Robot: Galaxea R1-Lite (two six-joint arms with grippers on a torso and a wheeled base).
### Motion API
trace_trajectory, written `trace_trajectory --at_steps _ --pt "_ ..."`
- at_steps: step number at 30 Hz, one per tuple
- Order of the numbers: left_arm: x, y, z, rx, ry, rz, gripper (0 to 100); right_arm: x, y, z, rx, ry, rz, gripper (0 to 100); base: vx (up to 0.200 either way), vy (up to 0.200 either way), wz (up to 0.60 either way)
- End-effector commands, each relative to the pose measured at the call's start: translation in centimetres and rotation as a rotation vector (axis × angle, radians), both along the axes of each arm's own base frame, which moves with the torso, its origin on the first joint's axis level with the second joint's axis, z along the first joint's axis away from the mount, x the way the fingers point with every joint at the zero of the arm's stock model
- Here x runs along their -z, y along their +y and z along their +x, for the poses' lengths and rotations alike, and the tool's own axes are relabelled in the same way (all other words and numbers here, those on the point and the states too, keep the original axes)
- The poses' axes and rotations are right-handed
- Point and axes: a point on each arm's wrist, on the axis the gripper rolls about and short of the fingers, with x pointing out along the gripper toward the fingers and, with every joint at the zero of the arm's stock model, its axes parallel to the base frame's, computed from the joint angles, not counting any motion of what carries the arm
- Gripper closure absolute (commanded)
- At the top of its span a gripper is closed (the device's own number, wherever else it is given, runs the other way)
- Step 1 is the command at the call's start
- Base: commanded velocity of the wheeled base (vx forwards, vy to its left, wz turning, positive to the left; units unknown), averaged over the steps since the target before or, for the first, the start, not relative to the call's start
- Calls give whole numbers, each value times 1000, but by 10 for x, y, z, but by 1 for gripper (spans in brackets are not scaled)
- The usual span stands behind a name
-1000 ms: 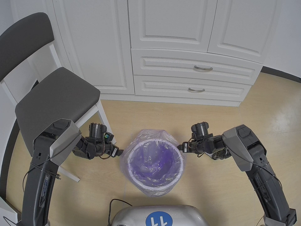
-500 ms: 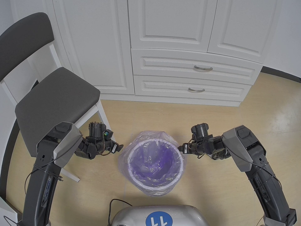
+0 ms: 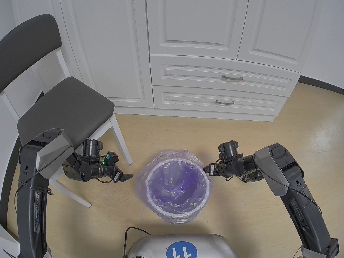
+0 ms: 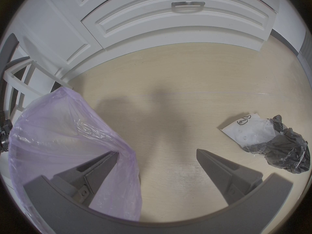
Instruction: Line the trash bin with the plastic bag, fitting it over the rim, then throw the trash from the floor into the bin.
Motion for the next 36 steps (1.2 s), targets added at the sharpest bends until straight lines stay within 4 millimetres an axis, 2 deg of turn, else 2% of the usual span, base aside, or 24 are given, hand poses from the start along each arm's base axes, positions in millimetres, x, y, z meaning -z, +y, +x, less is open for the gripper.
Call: trace_trajectory --at_steps 1,5,8,10,17,21,30,36 --pt "-27 -6 -7 54 -36 -28 0 1 0 0 -1 2 0 0 0 0 0" --pt "-27 -11 -8 85 -35 -47 0 1 0 0 -1 2 0 0 0 0 0" --pt "-21 -20 -7 109 -16 -56 0 1 0 0 -2 2 -1 0 0 0 0" --pt "-7 -22 1 110 -2 -54 0 2 0 0 -1 5 -1 0 0 0 0" --pt "1 -32 8 133 52 -43 0 2 0 0 -1 5 -1 0 0 0 0" --pt "12 -42 9 161 73 -35 0 2 1 -1 -3 5 -2 0 0 0 0" --pt "7 -61 18 189 127 -23 0 2 2 -1 -6 5 -1 0 0 0 0" --pt "4 -65 22 169 220 20 0 2 2 -1 -6 3 0 0 0 0 0"
